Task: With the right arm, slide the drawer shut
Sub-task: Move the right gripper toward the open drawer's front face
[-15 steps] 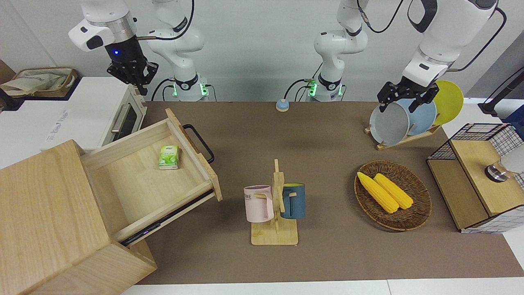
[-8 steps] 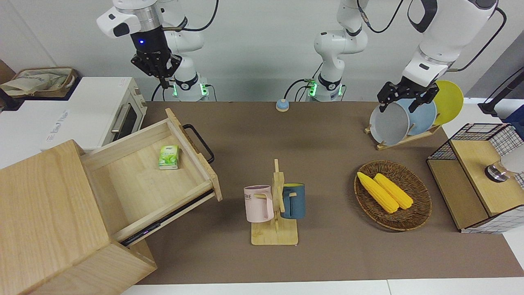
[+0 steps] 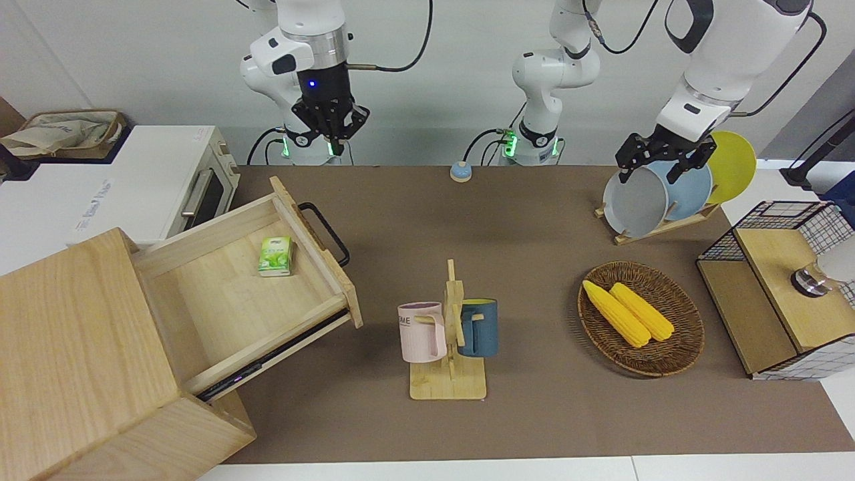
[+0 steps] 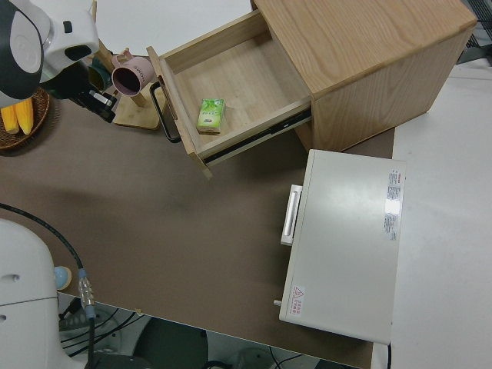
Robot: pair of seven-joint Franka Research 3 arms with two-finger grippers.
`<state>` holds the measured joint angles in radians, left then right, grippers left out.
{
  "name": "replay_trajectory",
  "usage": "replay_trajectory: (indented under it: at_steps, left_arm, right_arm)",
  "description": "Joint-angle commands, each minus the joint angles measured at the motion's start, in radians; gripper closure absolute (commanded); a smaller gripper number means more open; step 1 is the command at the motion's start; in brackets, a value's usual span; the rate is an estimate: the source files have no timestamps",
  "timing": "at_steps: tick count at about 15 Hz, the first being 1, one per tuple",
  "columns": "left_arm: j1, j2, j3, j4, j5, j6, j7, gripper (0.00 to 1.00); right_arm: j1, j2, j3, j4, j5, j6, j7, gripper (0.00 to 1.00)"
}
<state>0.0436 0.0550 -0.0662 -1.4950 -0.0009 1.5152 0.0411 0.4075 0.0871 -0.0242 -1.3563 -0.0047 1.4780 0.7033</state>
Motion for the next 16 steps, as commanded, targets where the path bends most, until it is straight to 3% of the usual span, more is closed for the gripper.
replay_trajectory:
  at_steps: [1, 6, 10, 16]
  left_arm:
    - [-0.007, -0.004, 0.0, 0.01, 0.018, -0.018, -0.01, 0.01]
    - [-0.007, -0.004, 0.0, 0.01, 0.018, -0.018, -0.01, 0.01]
    - [-0.007, -0.004, 0.0, 0.009, 0.018, -0.018, -0.01, 0.01]
    - [-0.007, -0.004, 0.0, 0.01, 0.018, -0.018, -0.01, 0.01]
  right_arm:
    - [0.066, 0.071, -0.008, 0.036, 0.006, 0.024, 0.142, 1.0]
    - [0.128, 0.12, -0.008, 0.034, 0.006, 0.025, 0.33, 1.0]
    - [0.142, 0.141, -0.003, 0.026, 0.041, 0.057, 0.491, 1.0]
    - [0.1, 0.146, -0.01, -0.053, 0.072, 0.116, 0.591, 1.0]
